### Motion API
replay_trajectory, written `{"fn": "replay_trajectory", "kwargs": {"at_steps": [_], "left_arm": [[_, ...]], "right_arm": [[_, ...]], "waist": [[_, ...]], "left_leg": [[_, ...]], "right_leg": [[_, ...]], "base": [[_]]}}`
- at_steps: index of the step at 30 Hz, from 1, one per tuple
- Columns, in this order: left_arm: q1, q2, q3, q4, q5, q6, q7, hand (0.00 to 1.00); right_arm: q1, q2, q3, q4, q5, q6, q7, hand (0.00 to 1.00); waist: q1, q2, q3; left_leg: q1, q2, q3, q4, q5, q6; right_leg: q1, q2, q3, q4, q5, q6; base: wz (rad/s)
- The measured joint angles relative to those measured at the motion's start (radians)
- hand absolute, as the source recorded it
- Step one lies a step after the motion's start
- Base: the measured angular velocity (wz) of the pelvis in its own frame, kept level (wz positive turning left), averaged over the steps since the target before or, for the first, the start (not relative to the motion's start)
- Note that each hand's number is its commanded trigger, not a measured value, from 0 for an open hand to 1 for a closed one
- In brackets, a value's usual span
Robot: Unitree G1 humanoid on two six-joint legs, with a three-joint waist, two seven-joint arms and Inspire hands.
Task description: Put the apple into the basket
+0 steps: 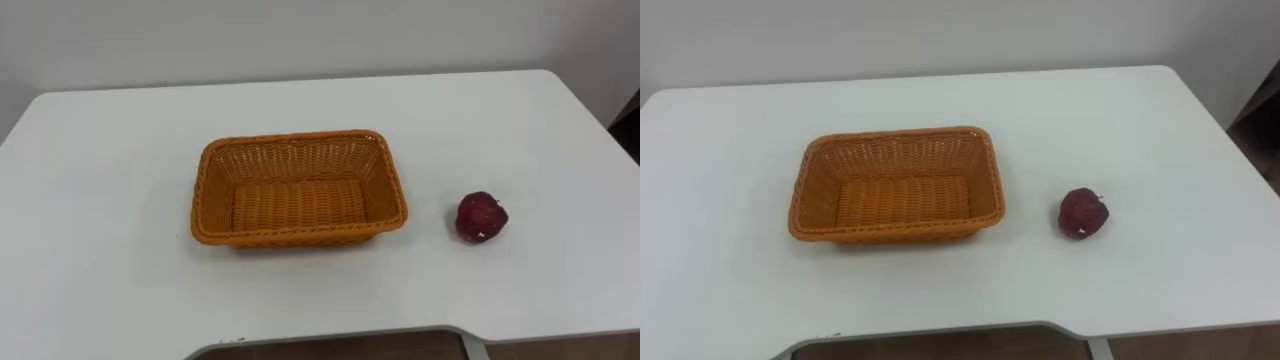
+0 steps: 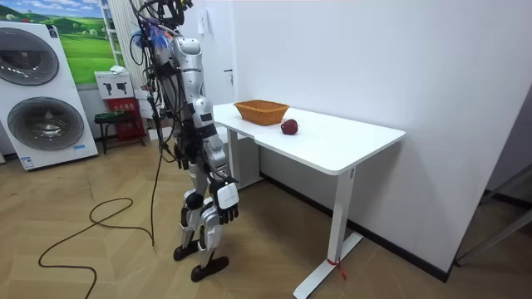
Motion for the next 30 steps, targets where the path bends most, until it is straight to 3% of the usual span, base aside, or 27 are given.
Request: {"fn": "replay_trajectory", "kwargs": {"at_steps": [10, 16, 21, 22, 24, 28, 30], "left_arm": [[0.012, -0.001, 0.001, 0.000, -0.022, 0.003, -0.016, 0.00], [0.012, -0.003, 0.026, -0.005, -0.026, 0.002, 0.003, 0.00], [0.032, -0.003, 0.109, -0.041, -0.037, -0.008, 0.025, 0.00], [0.036, -0.003, 0.124, -0.052, -0.046, -0.014, 0.028, 0.00], [0.062, 0.003, 0.167, -0.087, -0.056, -0.045, 0.042, 0.00], [0.094, 0.016, 0.188, -0.118, -0.067, -0.082, 0.067, 0.00], [0.097, 0.016, 0.204, -0.121, -0.066, -0.088, 0.080, 0.00]], "right_arm": [[0.004, 0.002, 0.009, 0.001, 0.045, 0.003, -0.022, 0.00], [0.019, 0.004, -0.037, 0.024, 0.282, 0.024, -0.104, 0.00], [0.019, 0.003, -0.312, -0.058, 0.883, -0.015, -0.200, 0.00], [0.018, 0.004, -0.349, -0.079, 0.943, -0.019, -0.211, 0.00], [0.007, 0.004, -0.463, -0.185, 1.146, -0.048, -0.262, 0.00], [-0.022, 0.002, -0.582, -0.281, 1.318, -0.132, -0.343, 0.00], [-0.023, 0.003, -0.630, -0.332, 1.331, -0.143, -0.402, 0.00]], "waist": [[0.013, -0.002, -0.0006], [0.020, -0.002, 0.0009], [-0.011, -0.003, 0.0015], [-0.019, -0.003, 0.0015], [-0.044, -0.005, 0.0008], [-0.066, -0.013, 0.0000], [-0.068, -0.016, -0.0008]], "left_leg": [[0.005, -0.005, 0.002, 0.000, 0.000, 0.000], [0.023, -0.004, 0.017, -0.011, 0.001, 0.002], [0.027, -0.005, 0.028, -0.012, 0.001, 0.002], [0.027, -0.005, 0.028, -0.012, 0.001, 0.002], [0.020, -0.007, 0.028, -0.012, 0.002, 0.004], [0.019, -0.008, 0.029, -0.013, 0.002, 0.004], [0.018, -0.007, 0.040, -0.014, 0.002, 0.004]], "right_leg": [[-0.003, -0.005, 0.004, 0.014, -0.007, 0.004], [0.006, -0.003, 0.021, 0.015, -0.007, 0.004], [0.006, -0.003, 0.028, 0.016, -0.006, 0.006], [0.005, -0.004, 0.028, 0.015, -0.006, 0.006], [-0.002, -0.005, 0.029, 0.015, -0.006, 0.008], [-0.002, -0.005, 0.025, 0.013, -0.006, 0.009], [-0.003, -0.005, 0.026, 0.012, -0.006, 0.009]], "base": [[-0.01], [-0.07], [-0.05], [0.00], [0.00], [0.00], [-0.02]]}}
